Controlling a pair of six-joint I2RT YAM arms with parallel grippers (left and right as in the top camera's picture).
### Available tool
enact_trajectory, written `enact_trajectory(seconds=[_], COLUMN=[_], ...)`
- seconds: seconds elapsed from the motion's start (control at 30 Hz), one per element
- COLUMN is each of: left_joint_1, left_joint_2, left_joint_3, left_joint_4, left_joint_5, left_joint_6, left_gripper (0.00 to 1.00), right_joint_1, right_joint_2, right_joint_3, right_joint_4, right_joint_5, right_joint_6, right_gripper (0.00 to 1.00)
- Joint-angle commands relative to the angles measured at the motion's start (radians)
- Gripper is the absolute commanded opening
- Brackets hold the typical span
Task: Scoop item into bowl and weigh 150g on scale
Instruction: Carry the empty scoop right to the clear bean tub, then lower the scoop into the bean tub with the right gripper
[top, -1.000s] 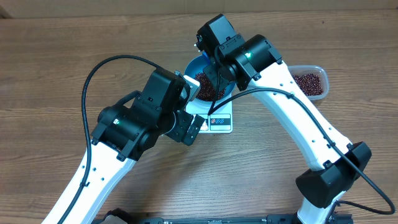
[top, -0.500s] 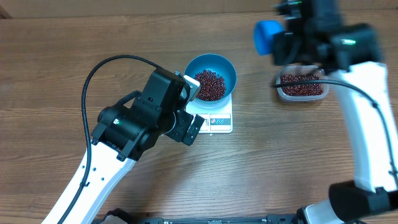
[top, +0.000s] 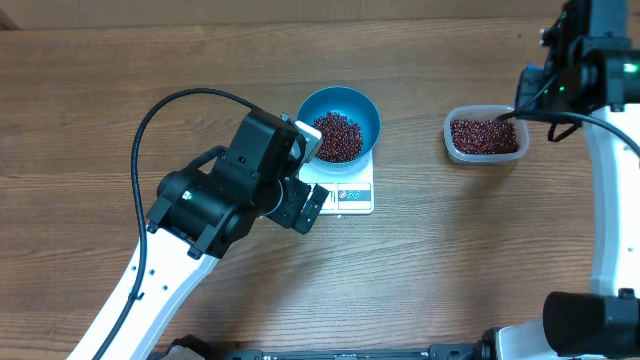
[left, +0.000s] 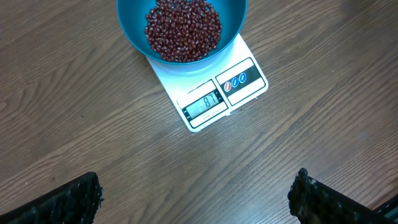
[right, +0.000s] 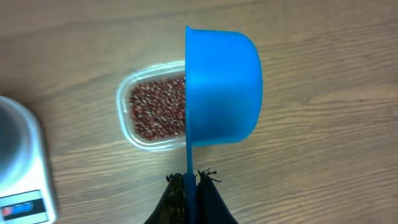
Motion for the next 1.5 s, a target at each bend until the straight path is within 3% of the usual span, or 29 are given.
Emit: enact_trajectory(seconds=[0.0, 0.2, 0.57, 1.47], left_joint_1=[0.006, 0.006, 0.006, 0.006], left_joint_2=[0.003, 0.003, 0.003, 0.003], left_joint_3=[0.013, 0.013, 0.013, 0.013], left_joint_4=[0.0, 0.0, 0.0, 0.0], left_joint_5=[0.011, 0.011, 0.011, 0.011], left_joint_6=[0.015, 0.015, 0.015, 0.015], left_gripper=[0.99, 1.0, 1.0, 1.0], right_joint_1=[0.025, 0.101, 0.198, 0.206], right_joint_2=[-0.001, 0.011, 0.113, 0.207], right_joint_3=[-0.083, -0.226, -0.253, -0.289], right_joint_4=[0.044, 0.136, 0.158, 0.143], right_joint_5=[0.078, 0.206, 0.369, 0.37], right_joint_6=[0.005, 0.005, 0.029, 0.056], right_gripper=[0.04, 0.04, 0.04, 0.04])
